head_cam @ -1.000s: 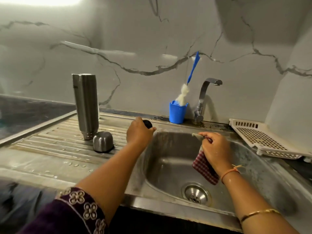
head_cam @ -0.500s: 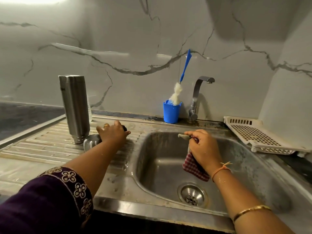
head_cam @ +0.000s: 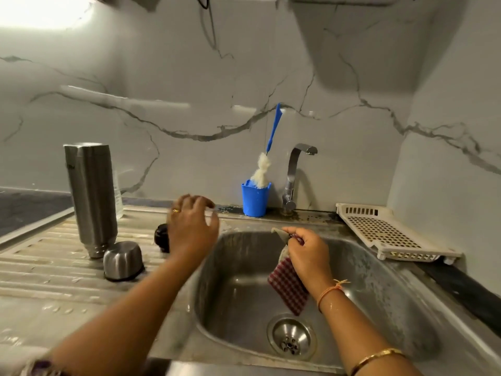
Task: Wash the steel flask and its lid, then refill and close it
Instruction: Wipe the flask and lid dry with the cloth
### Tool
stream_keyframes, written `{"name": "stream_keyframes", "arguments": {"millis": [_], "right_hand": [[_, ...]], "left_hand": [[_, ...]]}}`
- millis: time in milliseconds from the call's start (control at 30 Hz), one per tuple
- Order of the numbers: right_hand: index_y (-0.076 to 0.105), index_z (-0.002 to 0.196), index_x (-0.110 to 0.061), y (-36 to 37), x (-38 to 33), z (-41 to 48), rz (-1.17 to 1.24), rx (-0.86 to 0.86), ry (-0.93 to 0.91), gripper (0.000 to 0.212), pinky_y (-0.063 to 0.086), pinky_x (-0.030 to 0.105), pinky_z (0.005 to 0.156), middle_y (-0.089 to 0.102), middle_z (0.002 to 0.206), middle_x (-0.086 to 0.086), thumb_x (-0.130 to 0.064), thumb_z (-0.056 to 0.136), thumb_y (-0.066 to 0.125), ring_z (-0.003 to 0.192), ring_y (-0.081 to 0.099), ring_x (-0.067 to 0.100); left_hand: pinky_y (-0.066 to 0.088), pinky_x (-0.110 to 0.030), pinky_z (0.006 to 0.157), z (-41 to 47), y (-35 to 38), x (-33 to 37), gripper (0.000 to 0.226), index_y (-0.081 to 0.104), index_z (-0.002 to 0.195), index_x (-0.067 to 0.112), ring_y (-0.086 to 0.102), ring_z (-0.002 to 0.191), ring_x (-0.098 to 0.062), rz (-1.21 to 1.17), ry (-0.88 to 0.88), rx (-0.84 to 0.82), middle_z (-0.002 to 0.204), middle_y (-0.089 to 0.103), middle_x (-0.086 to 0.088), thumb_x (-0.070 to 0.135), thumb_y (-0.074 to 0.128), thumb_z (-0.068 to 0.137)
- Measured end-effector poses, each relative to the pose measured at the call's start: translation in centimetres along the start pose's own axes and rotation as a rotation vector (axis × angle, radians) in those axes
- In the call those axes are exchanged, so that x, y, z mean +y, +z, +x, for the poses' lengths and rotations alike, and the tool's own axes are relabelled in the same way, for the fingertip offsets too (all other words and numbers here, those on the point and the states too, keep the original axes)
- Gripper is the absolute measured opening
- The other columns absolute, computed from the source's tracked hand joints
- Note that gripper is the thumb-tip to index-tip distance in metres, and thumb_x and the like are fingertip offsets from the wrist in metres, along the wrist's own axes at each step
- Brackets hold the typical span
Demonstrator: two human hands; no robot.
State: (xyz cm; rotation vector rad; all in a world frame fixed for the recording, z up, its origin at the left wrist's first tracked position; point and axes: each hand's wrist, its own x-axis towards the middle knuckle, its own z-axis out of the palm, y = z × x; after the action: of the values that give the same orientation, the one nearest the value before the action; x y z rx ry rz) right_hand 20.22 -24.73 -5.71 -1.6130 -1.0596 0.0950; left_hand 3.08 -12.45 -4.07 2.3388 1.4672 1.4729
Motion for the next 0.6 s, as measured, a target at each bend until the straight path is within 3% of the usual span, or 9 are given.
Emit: {"name": "stream_keyframes", "arguments": {"millis": [33, 100, 200, 300, 400, 500, 600], "right_hand": [[0.066, 0.114, -0.012, -0.2, 0.1, 0.2, 0.072, 0.027, 0.083, 0.03, 0.041, 0.01, 0.07, 0.061, 0.102, -0.002, -0.004, 0.094, 0.045, 0.096, 0.056, 0.012], [0.066, 0.112, -0.014, -0.8, 0.4, 0.8, 0.238, 0.091, 0.271, 0.031, 0.044, 0.021, 0.072, 0.064, 0.103, 0.003, -0.004, 0.094, 0.043, 0.097, 0.058, 0.018], [0.064, 0.083, -0.014, -2.1, 0.7, 1.2, 0.583, 0.191, 0.545, 0.027, 0.042, 0.028, 0.057, 0.06, 0.074, 0.005, 0.001, 0.089, 0.043, 0.067, 0.056, 0.018], [0.056, 0.068, -0.007, -3.1, 0.5, 0.9, 0.808, 0.237, 0.72, 0.026, 0.042, 0.029, 0.054, 0.055, 0.062, 0.006, -0.002, 0.088, 0.041, 0.057, 0.052, 0.021], [0.056, 0.068, -0.005, -3.3, 0.5, 0.9, 0.849, 0.239, 0.788, 0.031, 0.042, 0.031, 0.055, 0.061, 0.059, 0.009, -0.009, 0.093, 0.037, 0.063, 0.055, 0.024], [0.066, 0.092, 0.0, -3.0, 1.1, 1.1, 0.85, 0.236, 0.825, 0.034, 0.053, 0.037, 0.068, 0.069, 0.078, 0.014, -0.017, 0.093, 0.036, 0.083, 0.064, 0.033], [0.065, 0.105, 0.0, -2.7, 1.5, 1.2, 0.801, 0.157, 0.858, 0.038, 0.05, 0.049, 0.089, 0.068, 0.103, 0.02, -0.02, 0.089, 0.037, 0.099, 0.063, 0.037]], "left_hand": [[0.033, -0.038, 0.101, -0.8, 0.2, 2.3, 0.018, 0.063, 0.106, 0.02, 0.043, 0.122, -0.026, -0.182, -0.06, 0.004, 0.119, 0.059, -0.006, 0.026, 0.058, 0.09], [0.045, -0.034, 0.087, -2.2, 0.6, 6.7, 0.015, 0.062, 0.105, 0.022, 0.054, 0.104, -0.02, -0.467, -0.251, -0.145, 0.109, 0.06, -0.001, 0.023, 0.057, 0.091], [0.047, -0.022, 0.066, -4.5, 1.9, 10.8, 0.024, 0.054, 0.113, 0.016, 0.056, 0.081, -0.008, -0.699, -0.5, -0.529, 0.093, 0.058, 0.004, 0.032, 0.053, 0.095], [0.052, -0.03, 0.083, -7.0, 3.5, 11.4, 0.051, 0.051, 0.119, 0.018, 0.06, 0.097, -0.014, -0.648, -0.431, -0.694, 0.11, 0.061, 0.0, 0.057, 0.051, 0.088], [0.05, -0.02, 0.069, -7.7, 3.4, 10.3, 0.061, 0.049, 0.119, 0.02, 0.06, 0.094, -0.011, -0.678, -0.355, -0.767, 0.113, 0.062, -0.002, 0.067, 0.048, 0.082], [0.047, -0.011, 0.06, -7.6, 3.2, 9.5, 0.045, 0.052, 0.111, 0.024, 0.061, 0.086, -0.003, -0.706, -0.196, -0.794, 0.104, 0.063, 0.005, 0.053, 0.064, 0.08], [0.055, -0.019, 0.069, -7.4, 4.0, 9.0, 0.025, 0.058, 0.097, 0.023, 0.064, 0.087, -0.007, -0.682, -0.176, -0.698, 0.095, 0.065, 0.007, 0.03, 0.074, 0.079]]}}
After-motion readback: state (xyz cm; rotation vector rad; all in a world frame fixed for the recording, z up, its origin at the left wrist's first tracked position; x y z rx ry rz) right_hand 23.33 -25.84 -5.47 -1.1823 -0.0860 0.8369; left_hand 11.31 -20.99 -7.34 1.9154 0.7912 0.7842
